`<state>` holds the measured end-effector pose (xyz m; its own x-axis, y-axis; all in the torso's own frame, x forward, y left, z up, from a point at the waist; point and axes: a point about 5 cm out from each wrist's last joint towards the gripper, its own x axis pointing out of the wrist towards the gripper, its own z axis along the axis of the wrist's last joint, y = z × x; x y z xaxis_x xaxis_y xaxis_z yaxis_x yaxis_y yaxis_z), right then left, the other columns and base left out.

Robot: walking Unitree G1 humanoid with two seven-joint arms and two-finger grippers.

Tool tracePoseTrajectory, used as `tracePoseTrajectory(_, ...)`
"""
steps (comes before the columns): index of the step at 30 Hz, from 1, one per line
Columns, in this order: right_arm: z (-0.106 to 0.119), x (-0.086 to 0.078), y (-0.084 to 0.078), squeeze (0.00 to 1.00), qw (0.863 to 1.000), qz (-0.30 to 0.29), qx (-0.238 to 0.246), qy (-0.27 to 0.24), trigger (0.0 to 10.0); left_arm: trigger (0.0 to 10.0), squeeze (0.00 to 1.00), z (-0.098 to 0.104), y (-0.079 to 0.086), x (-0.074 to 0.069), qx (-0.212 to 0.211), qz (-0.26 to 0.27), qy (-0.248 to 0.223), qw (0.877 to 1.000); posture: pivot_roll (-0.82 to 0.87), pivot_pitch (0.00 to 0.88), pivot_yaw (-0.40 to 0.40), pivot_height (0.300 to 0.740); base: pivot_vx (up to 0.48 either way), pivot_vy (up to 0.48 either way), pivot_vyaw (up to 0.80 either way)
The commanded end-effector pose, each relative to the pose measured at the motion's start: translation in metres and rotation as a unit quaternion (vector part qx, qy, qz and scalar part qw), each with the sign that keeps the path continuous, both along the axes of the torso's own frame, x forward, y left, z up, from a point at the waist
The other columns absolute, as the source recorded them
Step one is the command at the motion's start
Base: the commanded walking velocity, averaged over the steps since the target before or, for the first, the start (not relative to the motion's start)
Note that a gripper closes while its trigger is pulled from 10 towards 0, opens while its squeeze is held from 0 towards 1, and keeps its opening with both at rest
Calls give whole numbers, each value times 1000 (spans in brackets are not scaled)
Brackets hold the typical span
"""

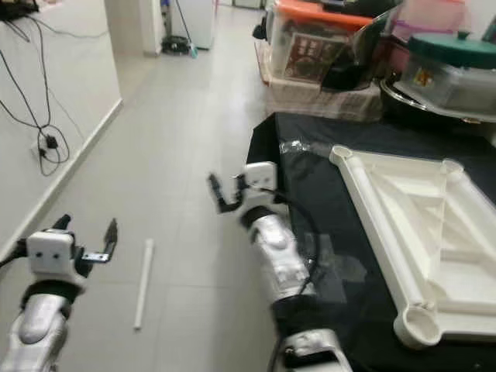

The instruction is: Building children table

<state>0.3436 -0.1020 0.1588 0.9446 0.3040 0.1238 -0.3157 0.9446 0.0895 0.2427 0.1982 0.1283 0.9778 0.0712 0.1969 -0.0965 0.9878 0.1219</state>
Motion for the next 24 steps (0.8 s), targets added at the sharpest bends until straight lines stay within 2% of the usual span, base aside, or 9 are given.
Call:
tracePoseTrajectory(1, 1, -1, 7, 0, 1000, 11, -5, -5, 10000, 10000, 0, 1, 1, -1, -3, 7, -8, 1000, 96, 0, -112, 740, 240, 0, 0)
tracePoseTrajectory(12, 3, -1, 11, 0, 1000, 25, -6, -10, 10000, 10000, 0, 1, 2, 0, -4, 8, -11, 1000, 92, 0, -110, 740, 299, 0, 0)
tracePoseTrajectory(24, 2, -4, 11, 0, 999, 33, -9, -13, 10000, 10000, 0, 2, -1, 3, -4, 1, -14, 1000, 84, 0, -104, 740, 419, 0, 0)
